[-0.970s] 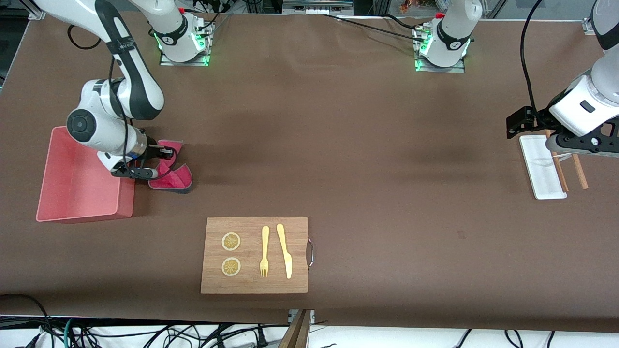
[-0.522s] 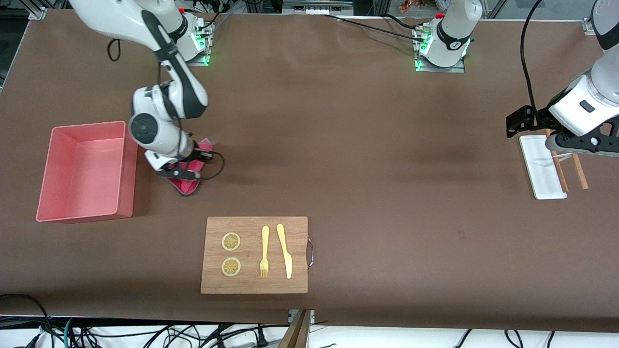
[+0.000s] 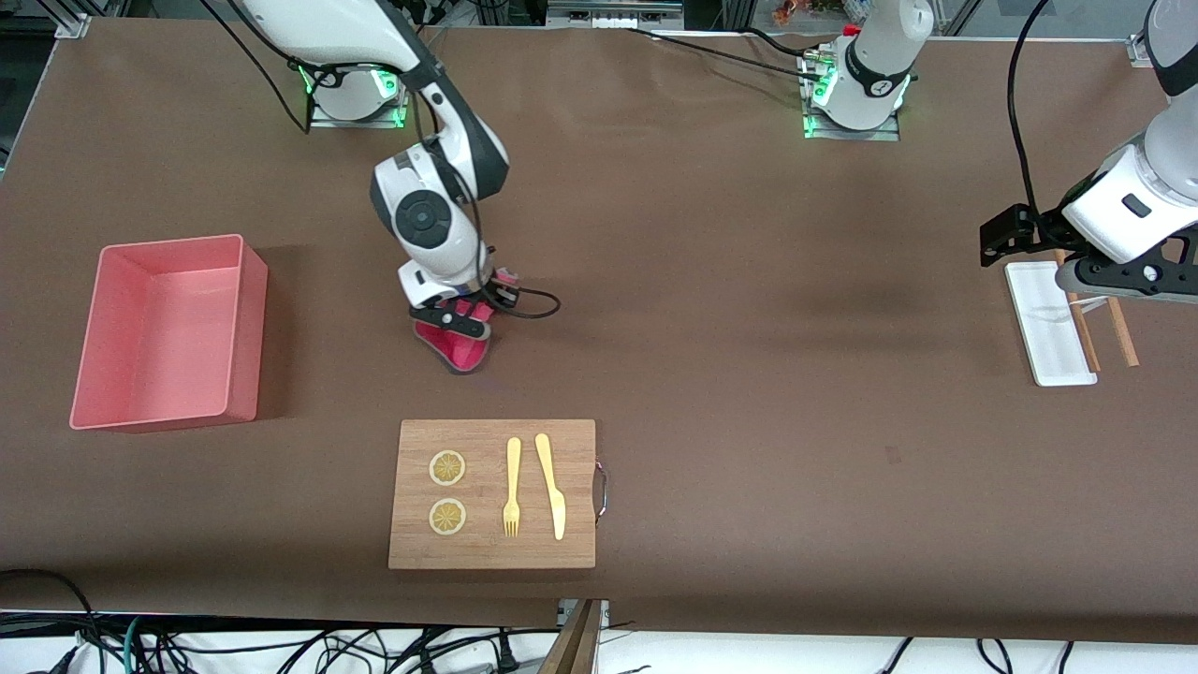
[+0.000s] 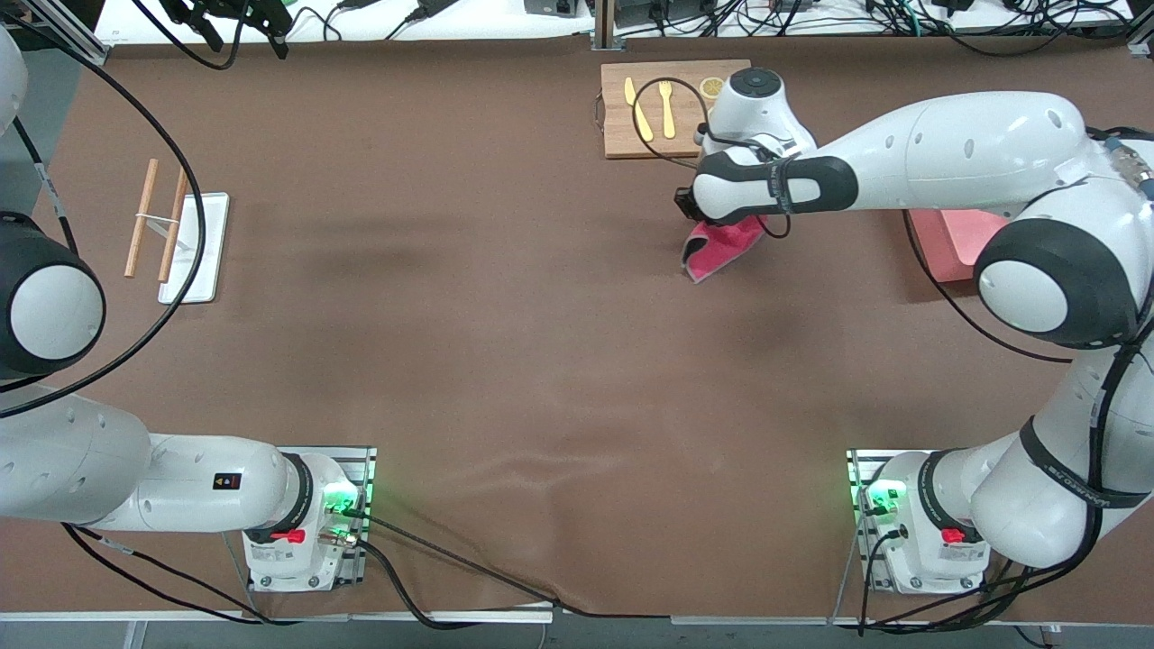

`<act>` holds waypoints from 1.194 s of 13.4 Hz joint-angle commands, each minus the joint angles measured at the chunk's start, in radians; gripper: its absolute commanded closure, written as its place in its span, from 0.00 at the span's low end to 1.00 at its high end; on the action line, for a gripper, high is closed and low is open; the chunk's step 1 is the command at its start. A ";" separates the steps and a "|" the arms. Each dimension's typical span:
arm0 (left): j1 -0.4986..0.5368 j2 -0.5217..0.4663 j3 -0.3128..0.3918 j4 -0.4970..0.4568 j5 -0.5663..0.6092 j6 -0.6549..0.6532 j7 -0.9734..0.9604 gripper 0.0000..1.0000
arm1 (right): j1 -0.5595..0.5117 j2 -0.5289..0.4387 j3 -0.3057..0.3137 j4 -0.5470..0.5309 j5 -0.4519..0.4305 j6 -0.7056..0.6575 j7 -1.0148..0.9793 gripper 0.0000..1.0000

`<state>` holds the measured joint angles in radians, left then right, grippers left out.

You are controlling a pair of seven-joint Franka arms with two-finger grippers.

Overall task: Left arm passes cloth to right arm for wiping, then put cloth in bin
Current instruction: 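Wipe the cloth toward the cutting board and back with the right gripper, then carry the cloth over the pink bin and open the right gripper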

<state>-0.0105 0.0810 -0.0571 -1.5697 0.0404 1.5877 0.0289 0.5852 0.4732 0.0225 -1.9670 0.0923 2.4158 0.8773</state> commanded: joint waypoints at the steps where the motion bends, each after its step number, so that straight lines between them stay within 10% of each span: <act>1: 0.001 -0.020 -0.003 -0.009 0.003 -0.012 -0.006 0.00 | -0.004 0.022 -0.009 0.089 0.020 -0.102 0.028 1.00; 7: 0.001 -0.020 -0.003 -0.009 0.003 -0.012 -0.006 0.00 | -0.106 0.007 -0.105 0.044 0.018 -0.204 -0.185 1.00; 16: 0.001 -0.020 -0.003 -0.009 0.003 -0.012 -0.006 0.00 | -0.114 -0.038 -0.436 -0.073 0.020 -0.165 -0.821 1.00</act>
<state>-0.0105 0.0806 -0.0571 -1.5697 0.0404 1.5868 0.0289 0.4638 0.4731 -0.3581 -1.9995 0.0992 2.2337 0.1797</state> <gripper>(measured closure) 0.000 0.978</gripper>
